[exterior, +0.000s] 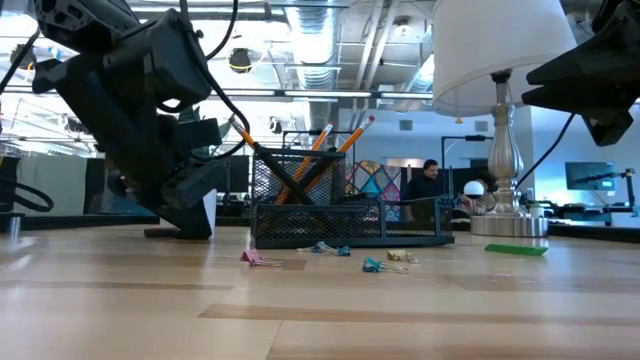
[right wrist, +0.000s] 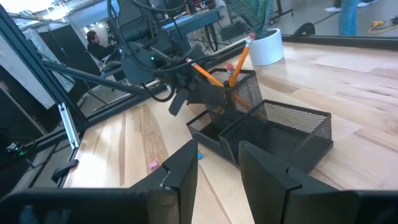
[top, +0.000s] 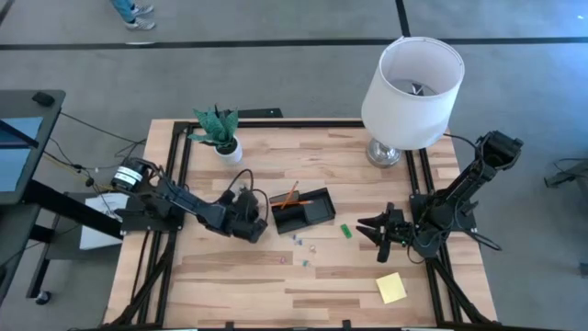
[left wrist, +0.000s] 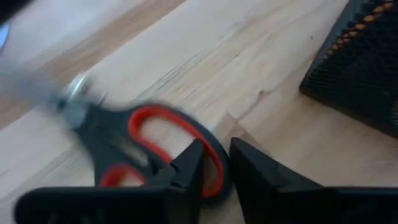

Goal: Pick and place office supplies into organizer
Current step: Put the black scissors into the black desk organizer

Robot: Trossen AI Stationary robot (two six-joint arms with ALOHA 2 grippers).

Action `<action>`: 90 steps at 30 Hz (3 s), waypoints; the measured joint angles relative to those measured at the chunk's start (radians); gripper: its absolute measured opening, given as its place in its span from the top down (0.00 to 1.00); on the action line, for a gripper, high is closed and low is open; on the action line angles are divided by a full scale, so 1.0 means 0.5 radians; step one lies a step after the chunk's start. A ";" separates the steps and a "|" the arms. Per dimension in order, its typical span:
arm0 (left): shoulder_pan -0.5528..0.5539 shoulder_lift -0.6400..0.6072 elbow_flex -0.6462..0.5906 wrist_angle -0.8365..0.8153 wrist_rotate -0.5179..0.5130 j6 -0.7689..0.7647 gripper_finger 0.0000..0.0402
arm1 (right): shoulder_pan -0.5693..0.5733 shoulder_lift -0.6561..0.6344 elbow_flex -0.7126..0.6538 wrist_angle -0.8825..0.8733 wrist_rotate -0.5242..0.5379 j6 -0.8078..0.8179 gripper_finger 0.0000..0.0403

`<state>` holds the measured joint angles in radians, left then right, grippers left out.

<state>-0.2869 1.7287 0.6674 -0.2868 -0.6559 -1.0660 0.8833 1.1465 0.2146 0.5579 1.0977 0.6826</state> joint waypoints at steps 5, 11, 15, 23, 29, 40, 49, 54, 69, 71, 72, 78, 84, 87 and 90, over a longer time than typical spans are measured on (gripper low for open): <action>-0.067 0.006 0.003 0.042 -0.022 0.063 0.96 | 0.000 0.000 0.000 0.000 0.000 -0.001 0.72; -0.153 -0.004 0.069 -0.002 -0.015 0.053 0.95 | 0.000 0.000 0.000 0.003 -0.001 -0.001 0.72; -0.211 -0.092 0.092 -0.101 0.076 0.043 0.97 | 0.000 0.000 0.000 0.004 -0.001 -0.001 0.72; -0.375 -0.403 0.094 -0.290 0.046 -0.029 0.98 | 0.000 0.000 0.000 0.004 -0.001 -0.001 0.72; -0.495 -0.675 0.097 -0.446 0.054 -0.082 0.99 | 0.000 0.000 0.000 0.007 -0.001 0.000 0.72; -0.615 -1.137 0.202 -0.558 0.308 0.027 0.99 | 0.000 -0.001 0.000 -0.007 0.000 0.050 0.72; -0.634 -1.154 0.689 -1.102 0.269 0.131 0.99 | -0.001 0.000 0.000 -0.008 0.000 0.050 0.72; -0.712 -0.975 0.562 -1.026 0.091 0.059 1.00 | -0.001 0.000 0.000 -0.008 0.000 0.050 0.72; -0.885 0.022 0.377 -0.531 -0.276 -0.568 1.00 | -0.057 0.052 0.000 -0.201 -0.001 0.218 0.72; -0.885 0.076 0.377 -0.361 -0.276 -0.489 1.00 | -0.086 0.091 0.000 -0.222 0.000 0.302 0.72; -0.886 0.091 0.377 -0.307 -0.275 -0.432 1.00 | -0.105 0.117 0.000 -0.221 0.000 0.311 0.72; -0.887 0.112 0.378 -0.221 -0.365 -0.331 1.00 | -0.240 0.306 -0.001 -0.217 -0.001 0.424 0.72; -0.886 0.112 0.378 -0.157 -0.365 -0.290 1.00 | -0.384 0.468 0.000 -0.212 -0.082 0.651 0.72; -0.886 0.112 0.378 -0.143 -0.356 -0.275 1.00 | -0.467 0.496 -0.001 -0.191 -0.217 0.708 0.72; -0.885 0.112 0.378 -0.094 -0.362 -0.262 1.00 | -0.557 0.494 -0.001 -0.126 -0.386 0.736 0.72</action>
<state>-0.7293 1.7847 0.8562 -0.3338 -0.8372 -1.1972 0.6050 1.3937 0.2142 0.4951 0.9049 1.0505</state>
